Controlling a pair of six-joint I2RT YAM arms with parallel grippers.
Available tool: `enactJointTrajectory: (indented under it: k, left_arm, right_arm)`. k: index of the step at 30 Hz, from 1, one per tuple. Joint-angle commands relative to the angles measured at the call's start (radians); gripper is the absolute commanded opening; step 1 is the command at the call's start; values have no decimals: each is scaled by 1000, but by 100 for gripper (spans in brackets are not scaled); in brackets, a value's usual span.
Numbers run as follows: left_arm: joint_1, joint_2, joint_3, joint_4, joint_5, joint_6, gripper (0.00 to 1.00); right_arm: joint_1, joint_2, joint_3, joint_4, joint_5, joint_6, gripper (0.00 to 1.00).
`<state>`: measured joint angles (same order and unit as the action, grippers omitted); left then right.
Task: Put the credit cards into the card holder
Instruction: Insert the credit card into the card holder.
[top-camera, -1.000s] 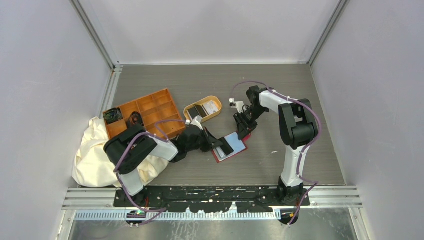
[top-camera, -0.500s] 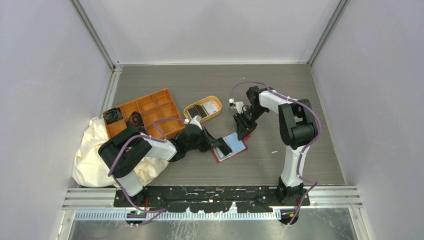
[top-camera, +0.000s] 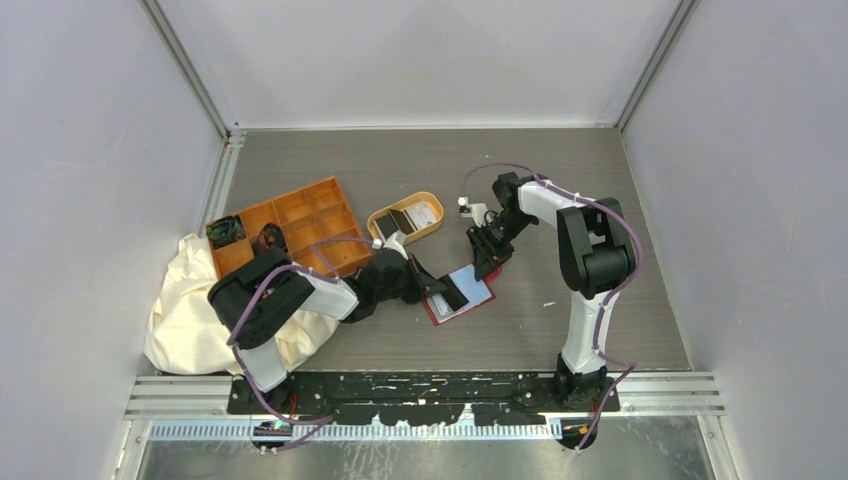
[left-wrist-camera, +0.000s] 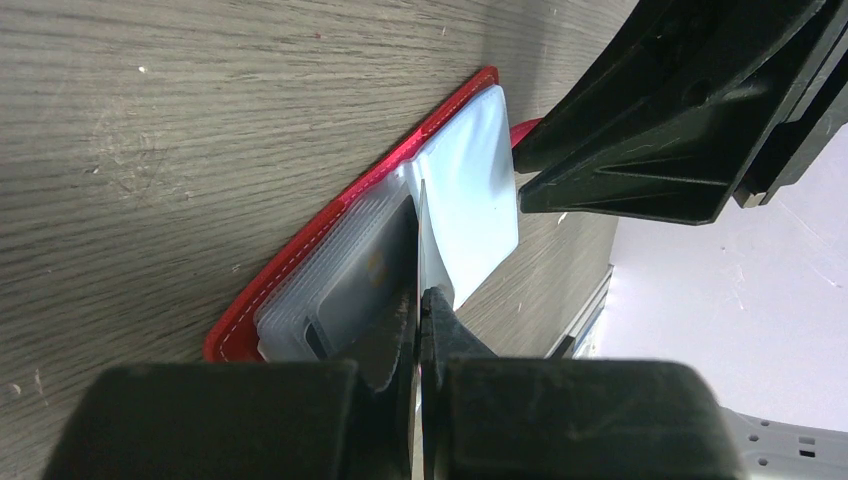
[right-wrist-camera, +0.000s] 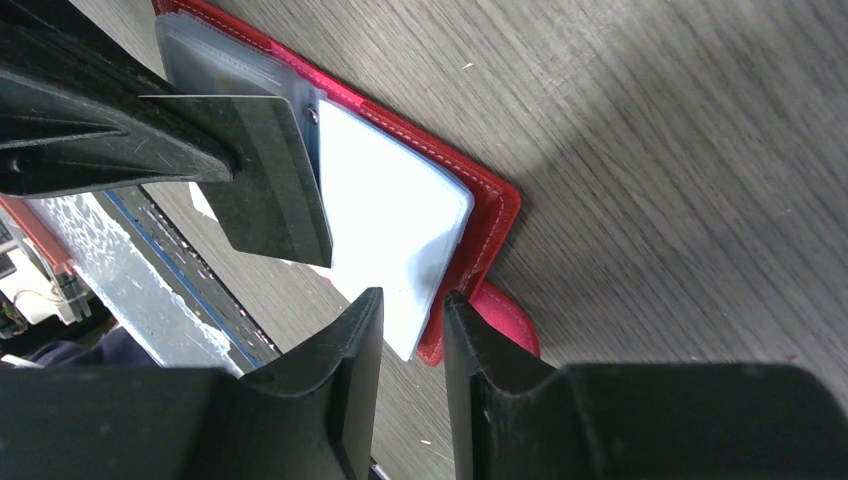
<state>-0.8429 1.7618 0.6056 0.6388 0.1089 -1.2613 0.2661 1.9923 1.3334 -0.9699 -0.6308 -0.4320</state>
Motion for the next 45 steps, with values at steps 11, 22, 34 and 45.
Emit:
enactJointTrajectory:
  k: [11, 22, 34, 45]
  left_arm:
    - [-16, 43, 35, -27, 14, -64, 0]
    - [-16, 65, 49, -30, 41, -76, 0]
    - [-16, 36, 22, -26, 47, -92, 0]
    - [-12, 79, 33, 33, 76, -36, 0]
  right_arm:
    - [1, -9, 35, -22, -33, -11, 34]
    - [0, -10, 37, -25, -35, -13, 34]
    - [0, -15, 35, -19, -23, -8, 34]
    - [1, -79, 3, 59, 52, 42, 34]
